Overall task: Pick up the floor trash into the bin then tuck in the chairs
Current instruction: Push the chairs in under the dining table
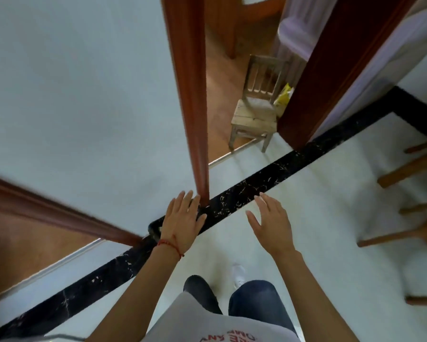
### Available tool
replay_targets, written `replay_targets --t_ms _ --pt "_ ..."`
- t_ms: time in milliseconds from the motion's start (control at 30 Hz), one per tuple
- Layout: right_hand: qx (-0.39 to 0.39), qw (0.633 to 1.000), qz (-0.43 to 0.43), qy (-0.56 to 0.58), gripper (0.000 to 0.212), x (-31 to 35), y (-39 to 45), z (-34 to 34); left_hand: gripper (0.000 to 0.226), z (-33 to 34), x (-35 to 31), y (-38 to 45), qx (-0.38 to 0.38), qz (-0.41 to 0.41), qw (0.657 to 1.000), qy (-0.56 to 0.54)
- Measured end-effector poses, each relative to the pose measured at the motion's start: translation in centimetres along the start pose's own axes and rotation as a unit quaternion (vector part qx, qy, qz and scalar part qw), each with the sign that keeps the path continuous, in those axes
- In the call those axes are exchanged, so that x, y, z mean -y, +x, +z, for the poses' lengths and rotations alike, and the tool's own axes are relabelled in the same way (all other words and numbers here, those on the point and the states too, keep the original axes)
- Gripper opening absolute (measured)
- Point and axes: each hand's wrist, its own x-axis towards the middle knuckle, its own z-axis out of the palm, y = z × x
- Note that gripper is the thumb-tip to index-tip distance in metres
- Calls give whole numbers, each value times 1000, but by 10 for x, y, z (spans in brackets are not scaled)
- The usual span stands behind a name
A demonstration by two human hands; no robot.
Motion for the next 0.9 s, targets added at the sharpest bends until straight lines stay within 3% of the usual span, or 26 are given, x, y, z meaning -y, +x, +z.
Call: replay_targets --t_ms 333,667,900 --pt "-69 977 199 -17 56 -57 -98 -32 73 19 -76 13 72 183 979 54" --pt "-135 928 347 -17 55 -130 -226 -74 58 56 -218 -25 67 357 929 72" --pt "-163 900 403 -16 63 -188 -330 -113 55 93 -327 -81 77 413 905 63"
